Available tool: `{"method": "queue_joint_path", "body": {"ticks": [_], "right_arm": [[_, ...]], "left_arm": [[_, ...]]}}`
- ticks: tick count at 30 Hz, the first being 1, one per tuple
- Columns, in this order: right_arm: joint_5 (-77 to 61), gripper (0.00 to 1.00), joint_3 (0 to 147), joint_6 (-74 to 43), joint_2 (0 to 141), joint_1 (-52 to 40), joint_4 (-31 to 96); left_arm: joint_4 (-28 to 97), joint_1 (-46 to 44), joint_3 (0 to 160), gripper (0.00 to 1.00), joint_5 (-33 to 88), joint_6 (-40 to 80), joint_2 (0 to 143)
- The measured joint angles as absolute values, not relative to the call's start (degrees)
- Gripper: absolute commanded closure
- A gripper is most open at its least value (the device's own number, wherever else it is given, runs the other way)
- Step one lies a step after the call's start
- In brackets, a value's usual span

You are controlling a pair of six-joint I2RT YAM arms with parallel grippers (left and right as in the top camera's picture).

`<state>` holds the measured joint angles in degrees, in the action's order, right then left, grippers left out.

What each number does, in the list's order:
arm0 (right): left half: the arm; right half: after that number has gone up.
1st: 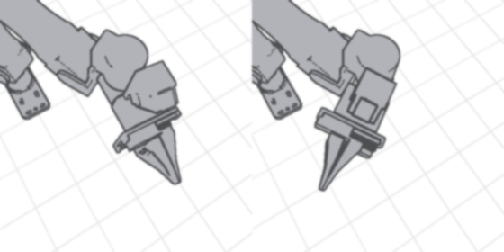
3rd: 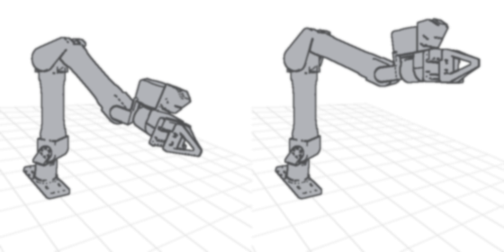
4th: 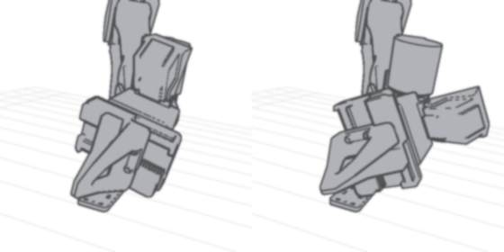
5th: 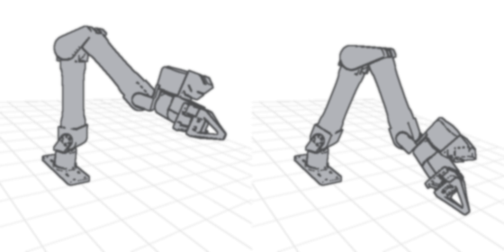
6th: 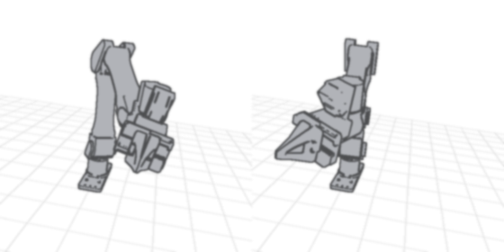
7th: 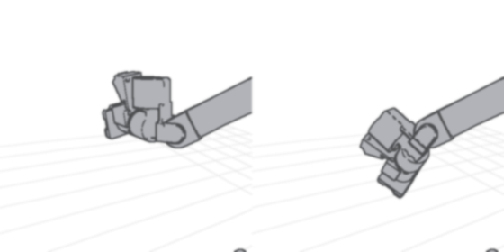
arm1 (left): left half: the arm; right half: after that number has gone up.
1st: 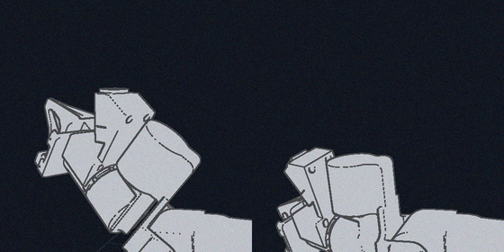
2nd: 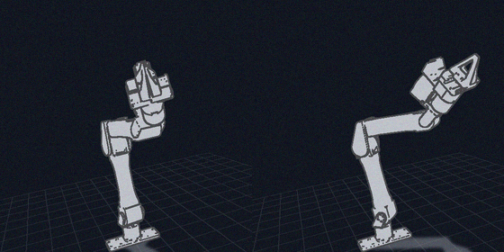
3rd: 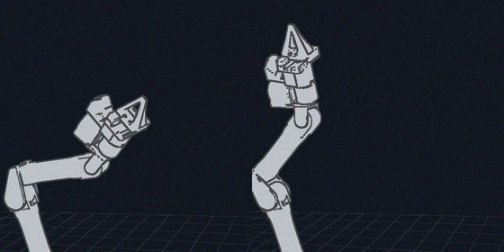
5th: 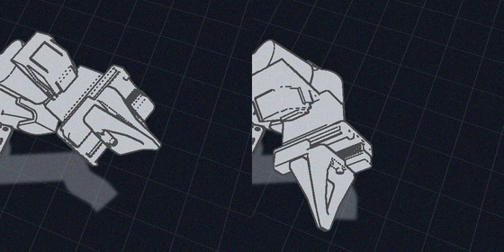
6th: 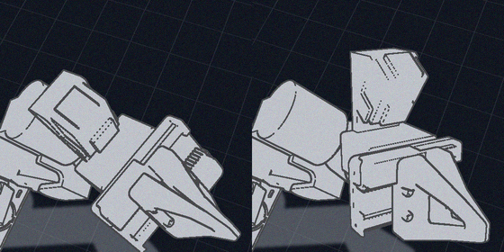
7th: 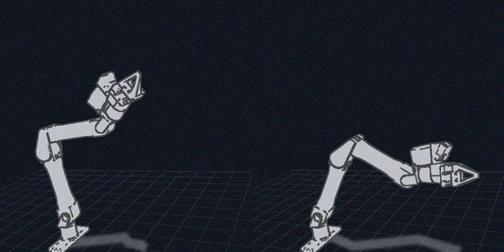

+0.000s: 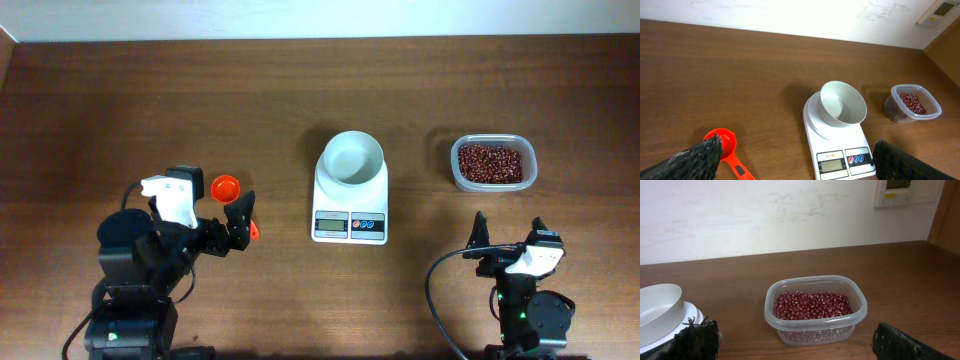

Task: Scoop and weigh 50g on scale
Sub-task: 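Reach the left gripper down to the red scoop and grasp its bowl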

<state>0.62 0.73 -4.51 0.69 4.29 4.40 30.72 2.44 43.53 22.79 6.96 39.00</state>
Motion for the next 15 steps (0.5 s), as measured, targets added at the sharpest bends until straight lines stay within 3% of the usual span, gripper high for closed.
{"method": "queue_joint_path", "body": {"ticks": [15], "right_arm": [[0.62,0.01,0.73,-4.54,0.69,4.29,4.40]], "left_arm": [[32.58,2.44,43.53,0.01,27.68,7.16,39.00]]}}
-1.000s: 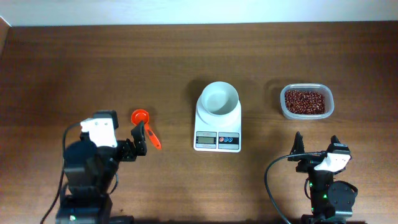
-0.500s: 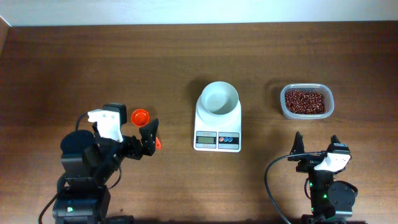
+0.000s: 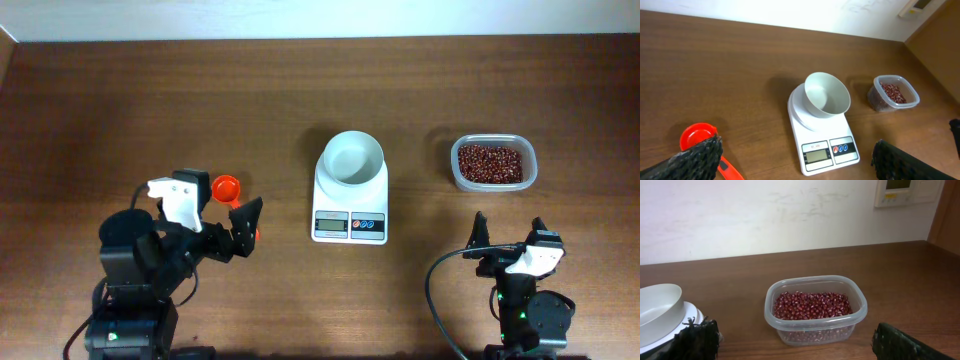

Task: Scoop and weigh 50g on scale
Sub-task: 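Reach the left gripper down to the red scoop and grasp its bowl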

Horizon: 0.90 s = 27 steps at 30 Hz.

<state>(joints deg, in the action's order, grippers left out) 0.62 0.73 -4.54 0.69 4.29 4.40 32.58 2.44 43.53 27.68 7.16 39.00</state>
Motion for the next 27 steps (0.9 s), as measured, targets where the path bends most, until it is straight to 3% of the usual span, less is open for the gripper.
{"method": "queue_joint_path", "body": {"ticks": [6,13,18,21,27], "right_arm": [[0.62,0.01,0.73,-4.54,0.69,4.29,4.40],[0.60,0.01,0.73,-4.54,0.69,4.29,4.40],[0.62,0.01,0.73,-4.49,0.69,4.29,4.40],[0.62,0.01,0.73,-4.56,0.69,4.29,4.40],[0.62,0.01,0.73,-4.49,0.69,4.29,4.40]], "left_arm": [[32.34,2.44,43.53,0.01,25.76,8.03,39.00],[32.36,2.44,43.53,0.01,15.22,19.20,39.46],[36.05,2.44,46.35,0.10,10.46,23.88,47.53],[41.21,2.44,52.51,0.21,7.07,24.88,57.47],[40.95,2.44,54.22,0.30,2.70,28.86,71.79]]}}
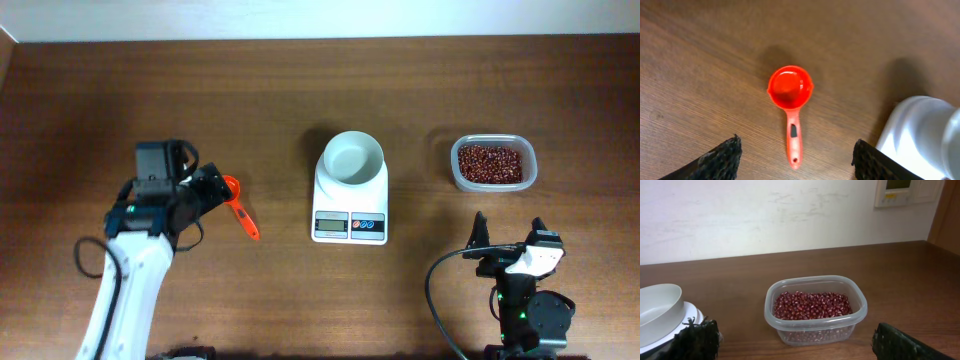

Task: Scoop and weigh 50g on scale

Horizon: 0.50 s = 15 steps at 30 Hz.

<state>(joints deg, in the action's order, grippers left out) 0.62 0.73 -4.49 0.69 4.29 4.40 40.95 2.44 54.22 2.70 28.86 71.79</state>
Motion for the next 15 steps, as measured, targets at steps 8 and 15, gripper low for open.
{"method": "queue_joint_path", "body": {"ticks": [8,15], "right_arm": [[0.62,0.01,0.73,-4.51,0.69,4.29,4.40],[0.62,0.01,0.73,-4.56,0.69,4.29,4.40]], "left_arm": [[33.54,2.44,54.24,0.37,1.85,29.82,85.89],[30.06,2.44,54.24,0.39,-2.87,27.35,90.54]]}}
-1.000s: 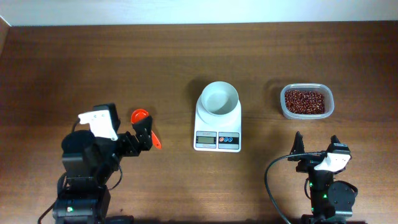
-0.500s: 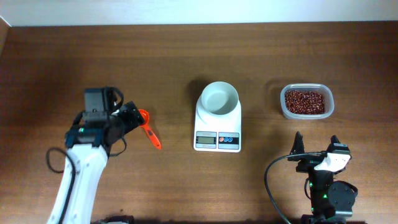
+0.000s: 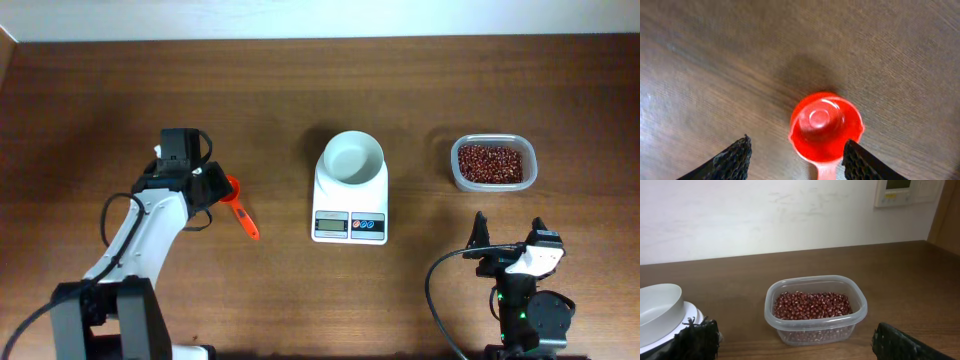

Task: Scoop and weigh 50g on scale

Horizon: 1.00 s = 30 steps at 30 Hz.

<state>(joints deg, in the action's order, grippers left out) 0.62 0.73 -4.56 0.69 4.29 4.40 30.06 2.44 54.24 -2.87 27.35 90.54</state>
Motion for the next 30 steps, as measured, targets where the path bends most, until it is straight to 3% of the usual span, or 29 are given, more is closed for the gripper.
{"method": "queue_joint_path", "body": {"ticks": [10,19,25,30], "right_arm": [[0.62,0.01,0.73,-4.56,0.69,4.29,4.40],[0.62,0.01,0.73,-4.56,0.69,4.29,4.40],[0.62,0.01,0.73,-4.54,0.69,4.29,4.40],[0.62,0.01,0.73,-4.51,0.69,4.29,4.40]], "left_arm": [[24.75,2.44,54.24,0.53,-3.51,17.23,98.41],[18.85,2.44,54.24,0.72,-3.40,12.36,100.09],[18.87,2.44,54.24,0.76,-3.03,11.88,100.95],[18.57,2.44,54.35,1.00,-2.92,11.62,102.65]]}}
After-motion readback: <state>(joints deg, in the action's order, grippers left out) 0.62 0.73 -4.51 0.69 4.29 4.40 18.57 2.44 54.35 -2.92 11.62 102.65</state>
